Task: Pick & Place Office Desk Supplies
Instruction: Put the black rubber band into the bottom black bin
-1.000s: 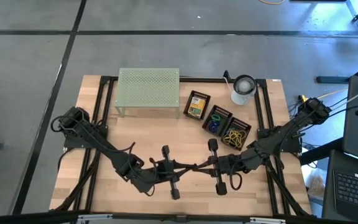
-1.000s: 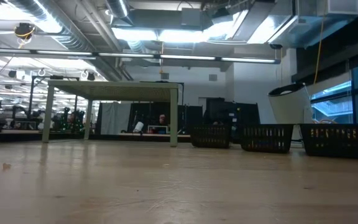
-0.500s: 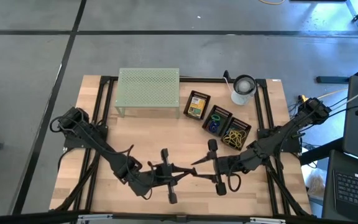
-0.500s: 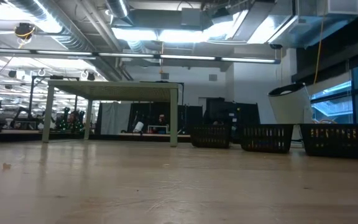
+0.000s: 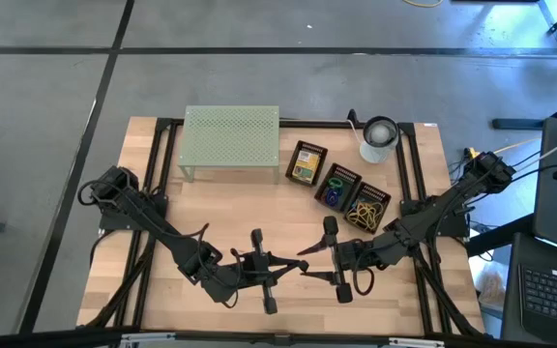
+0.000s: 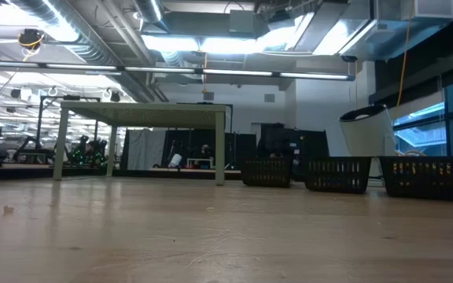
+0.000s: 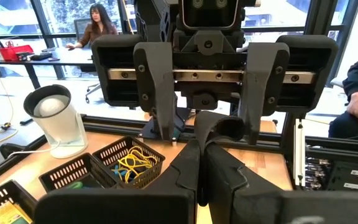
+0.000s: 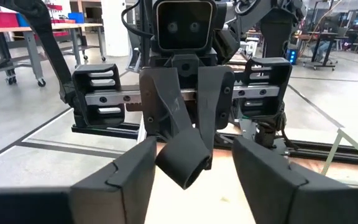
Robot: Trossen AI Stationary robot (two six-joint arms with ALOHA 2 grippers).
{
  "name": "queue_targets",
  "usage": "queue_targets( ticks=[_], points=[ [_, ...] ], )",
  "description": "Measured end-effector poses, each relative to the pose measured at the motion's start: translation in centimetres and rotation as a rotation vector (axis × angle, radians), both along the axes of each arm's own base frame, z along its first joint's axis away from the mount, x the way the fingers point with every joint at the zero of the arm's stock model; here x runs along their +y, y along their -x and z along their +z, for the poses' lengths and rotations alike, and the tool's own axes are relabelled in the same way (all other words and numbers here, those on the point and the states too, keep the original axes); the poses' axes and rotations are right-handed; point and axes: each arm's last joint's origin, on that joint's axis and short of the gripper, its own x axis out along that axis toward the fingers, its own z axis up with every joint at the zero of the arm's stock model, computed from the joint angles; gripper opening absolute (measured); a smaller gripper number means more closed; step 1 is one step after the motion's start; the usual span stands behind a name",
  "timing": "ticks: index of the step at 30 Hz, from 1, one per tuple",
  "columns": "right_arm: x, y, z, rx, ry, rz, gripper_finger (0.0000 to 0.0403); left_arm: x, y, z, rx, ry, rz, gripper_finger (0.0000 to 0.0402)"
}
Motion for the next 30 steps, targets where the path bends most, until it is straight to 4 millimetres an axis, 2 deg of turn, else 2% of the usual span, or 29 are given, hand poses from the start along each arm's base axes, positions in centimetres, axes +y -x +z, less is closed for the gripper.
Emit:
queue_targets(
  ticks=[5,13,19,24,30],
  points=[
    [0.0,0.0,0.0,0.0,-0.001,0.0,0.0152,0.0,0.0,0.0,0.0,0.0,0.0,0.0008],
    [0.0,0.0,0.0,-0.001,-0.001,-0.004,0.0016,0.0,0.0,0.0,0.0,0.0,0.001,0.0008],
    [0.0,0.0,0.0,0.003,-0.02,-0.009,0.0015,-0.1,0.0,0.0,0.002,0.002,-0.02,0.0014],
    [-0.5,0.4,0.4,0.007,-0.013,-0.091,0.0007,0.0,0.0,0.0,0.002,0.003,-0.023,0.0051],
    [-3.7,3.2,2.0,0.128,-0.036,-0.304,0.0007,-0.2,0.1,-0.3,0.033,-0.017,-0.037,0.0104]
  ],
)
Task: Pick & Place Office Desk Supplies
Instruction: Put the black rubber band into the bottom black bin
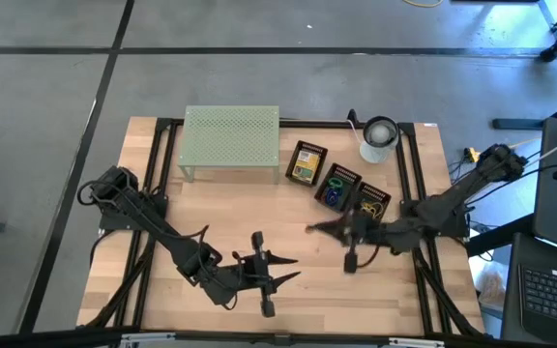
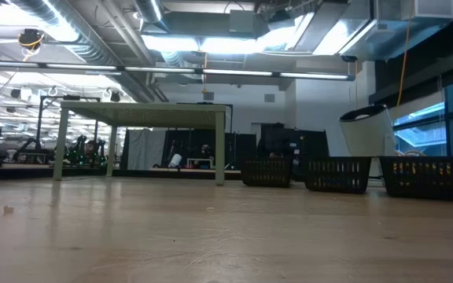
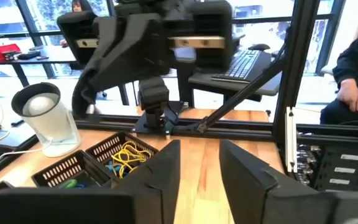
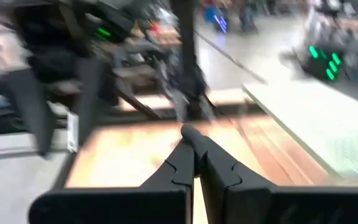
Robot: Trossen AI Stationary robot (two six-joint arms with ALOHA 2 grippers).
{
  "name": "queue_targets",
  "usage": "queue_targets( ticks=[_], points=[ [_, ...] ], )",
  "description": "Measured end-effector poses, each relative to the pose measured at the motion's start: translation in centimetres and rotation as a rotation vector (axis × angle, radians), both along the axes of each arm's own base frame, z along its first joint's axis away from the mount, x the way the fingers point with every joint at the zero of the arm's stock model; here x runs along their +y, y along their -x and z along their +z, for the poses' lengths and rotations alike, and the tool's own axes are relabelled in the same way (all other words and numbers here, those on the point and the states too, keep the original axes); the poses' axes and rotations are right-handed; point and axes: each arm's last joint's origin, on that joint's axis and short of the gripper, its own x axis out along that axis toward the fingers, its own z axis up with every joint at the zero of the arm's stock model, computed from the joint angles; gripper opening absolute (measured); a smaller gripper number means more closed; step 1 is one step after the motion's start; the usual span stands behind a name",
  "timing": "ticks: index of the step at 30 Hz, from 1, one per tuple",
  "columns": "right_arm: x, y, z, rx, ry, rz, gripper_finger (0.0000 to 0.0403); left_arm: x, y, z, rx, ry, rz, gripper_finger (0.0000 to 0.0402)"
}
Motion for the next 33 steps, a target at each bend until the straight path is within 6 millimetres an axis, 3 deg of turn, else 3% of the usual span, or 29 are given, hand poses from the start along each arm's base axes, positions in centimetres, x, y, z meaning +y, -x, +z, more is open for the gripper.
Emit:
queue_targets(
  ticks=[4,9,16,25,33],
  points=[
    [-2.9,2.7,0.2,0.137,-0.098,-0.105,0.0007,0.0,0.1,-0.3,0.032,-0.022,-0.006,0.0126],
    [-5.9,5.7,-1.8,0.419,-0.26,-0.269,0.0007,-0.1,0.3,-0.9,0.084,-0.062,-0.011,0.0131],
    [-8.0,8.4,-4.6,0.803,-0.392,-0.578,0.0007,0.0,0.3,-1.1,0.104,-0.077,-0.009,0.0128],
    [-9.0,8.7,-8.7,0.879,-0.48,-0.787,0.0015,0.0,0.4,-1.1,0.125,-0.174,-0.013,0.0132],
    [-9.3,8.8,-9.6,0.873,-0.493,-0.829,0.0082,0.0,0.5,-1.1,0.137,-0.243,0.019,0.0132]
  ],
)
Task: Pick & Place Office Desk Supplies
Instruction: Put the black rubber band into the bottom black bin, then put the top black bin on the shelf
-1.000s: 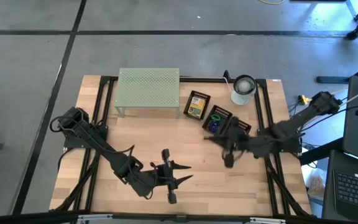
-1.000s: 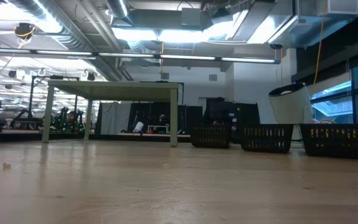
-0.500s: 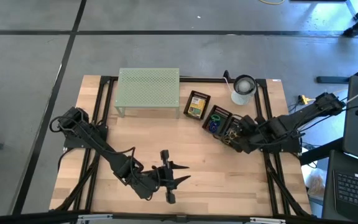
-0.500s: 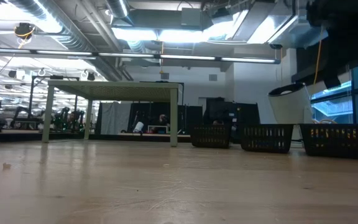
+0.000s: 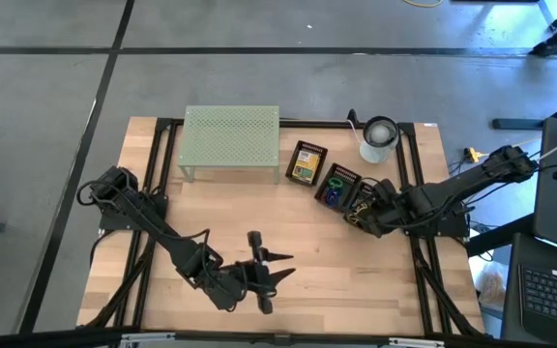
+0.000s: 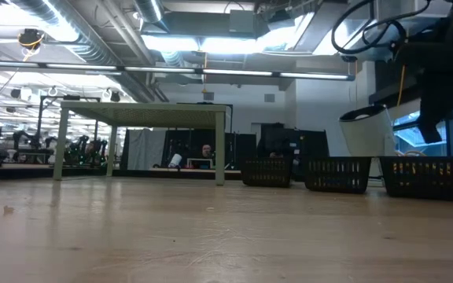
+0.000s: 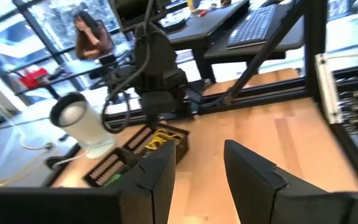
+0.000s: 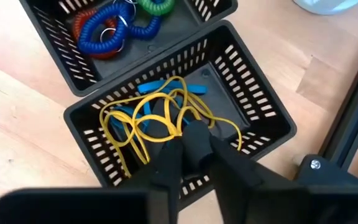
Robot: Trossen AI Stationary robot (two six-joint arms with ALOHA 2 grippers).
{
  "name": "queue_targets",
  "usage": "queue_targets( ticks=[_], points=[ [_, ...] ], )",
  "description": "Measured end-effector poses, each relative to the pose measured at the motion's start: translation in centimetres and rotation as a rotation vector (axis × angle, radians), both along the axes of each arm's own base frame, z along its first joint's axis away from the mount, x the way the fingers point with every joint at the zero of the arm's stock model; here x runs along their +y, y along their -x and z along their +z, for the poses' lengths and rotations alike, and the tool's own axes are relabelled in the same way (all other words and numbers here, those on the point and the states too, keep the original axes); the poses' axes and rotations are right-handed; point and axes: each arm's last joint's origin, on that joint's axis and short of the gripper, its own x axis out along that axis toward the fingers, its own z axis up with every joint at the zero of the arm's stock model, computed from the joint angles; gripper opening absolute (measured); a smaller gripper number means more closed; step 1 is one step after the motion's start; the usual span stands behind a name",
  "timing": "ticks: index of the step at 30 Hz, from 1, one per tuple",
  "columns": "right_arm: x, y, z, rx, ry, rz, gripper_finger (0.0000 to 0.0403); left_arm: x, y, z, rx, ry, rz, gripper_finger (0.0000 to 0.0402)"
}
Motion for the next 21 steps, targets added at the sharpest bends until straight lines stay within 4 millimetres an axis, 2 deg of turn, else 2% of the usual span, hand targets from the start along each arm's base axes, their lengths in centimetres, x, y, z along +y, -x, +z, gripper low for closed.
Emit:
queue_targets(
  ticks=[5,9,15,21],
  points=[
    [-0.1,-0.1,0.1,-0.017,0.039,0.001,0.0147,0.4,0.0,0.0,0.013,-0.061,0.066,0.0132],
    [-0.1,-0.1,0.1,-0.026,0.058,0.001,0.0199,2.1,-0.3,-0.2,0.06,-0.037,0.093,0.0132],
    [-0.1,-0.1,0.1,-0.029,0.051,0.001,0.0259,6.4,-1.9,-1.3,0.215,0.009,0.095,0.0132],
    [-0.1,-0.1,0.1,-0.028,0.048,0.006,0.0284,12.1,-3.5,-2.7,0.429,0.061,0.035,0.0132]
  ],
)
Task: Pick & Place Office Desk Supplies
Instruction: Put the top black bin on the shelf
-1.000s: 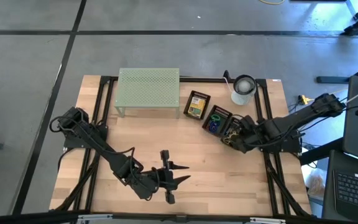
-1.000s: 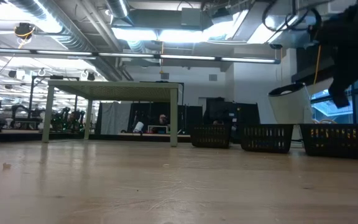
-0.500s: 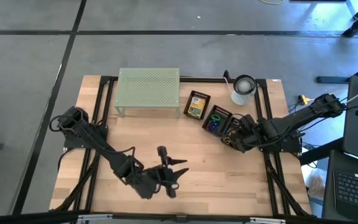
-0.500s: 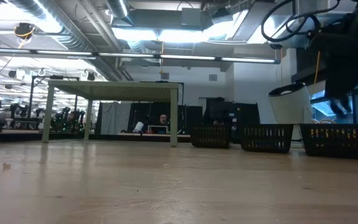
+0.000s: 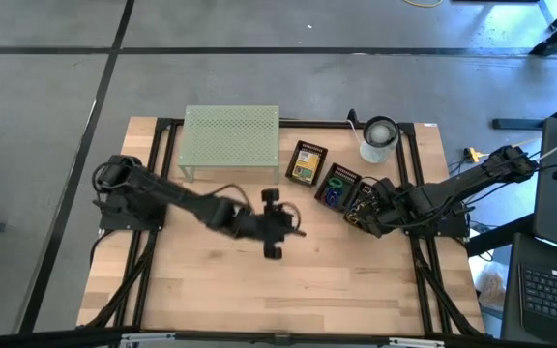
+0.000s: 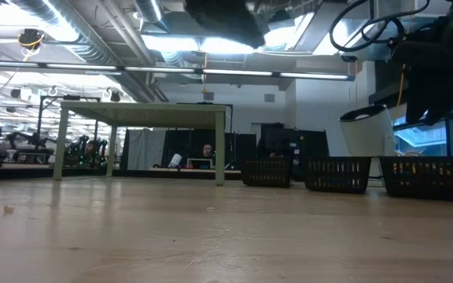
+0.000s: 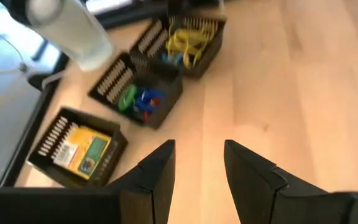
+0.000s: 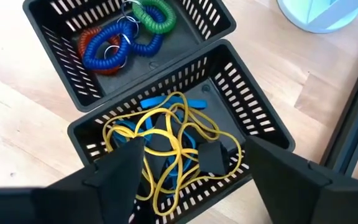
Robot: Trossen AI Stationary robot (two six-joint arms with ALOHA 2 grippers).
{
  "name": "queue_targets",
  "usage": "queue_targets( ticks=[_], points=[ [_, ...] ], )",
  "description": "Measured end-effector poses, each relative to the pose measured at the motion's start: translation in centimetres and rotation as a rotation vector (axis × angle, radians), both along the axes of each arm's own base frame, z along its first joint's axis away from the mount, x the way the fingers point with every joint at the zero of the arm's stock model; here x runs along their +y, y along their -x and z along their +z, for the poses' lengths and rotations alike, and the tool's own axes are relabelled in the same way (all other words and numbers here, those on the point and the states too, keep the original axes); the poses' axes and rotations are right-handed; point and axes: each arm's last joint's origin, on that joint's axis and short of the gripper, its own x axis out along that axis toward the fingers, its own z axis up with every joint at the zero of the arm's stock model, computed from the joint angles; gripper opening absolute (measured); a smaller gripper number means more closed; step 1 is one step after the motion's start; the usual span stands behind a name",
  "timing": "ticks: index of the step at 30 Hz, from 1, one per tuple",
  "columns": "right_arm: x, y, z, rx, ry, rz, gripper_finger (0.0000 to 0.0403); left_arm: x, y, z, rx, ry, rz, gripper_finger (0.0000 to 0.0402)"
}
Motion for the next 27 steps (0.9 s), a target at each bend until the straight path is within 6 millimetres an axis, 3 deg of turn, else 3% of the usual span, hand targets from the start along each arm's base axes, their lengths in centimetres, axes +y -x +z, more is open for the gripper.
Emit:
queue_targets(
  ticks=[6,11,19,27],
  points=[
    [-0.1,-0.3,0.1,-0.049,0.052,0.003,0.0286,5.2,-0.9,-0.9,0.122,0.001,-0.009,0.0132],
    [0.0,-0.8,0.3,-0.11,0.105,0.027,0.0286,7.8,-1.4,-1.4,0.16,0.043,-0.039,0.0132],
    [0.2,-1.9,0.7,-0.272,0.163,0.003,0.0286,10.0,-2.7,-2.9,0.179,-0.007,-0.074,0.0132],
    [0.2,-2.3,1.0,-0.348,0.229,-0.018,0.0286,9.9,-5.0,-4.9,0.134,-0.153,-0.183,0.0132]
  ],
)
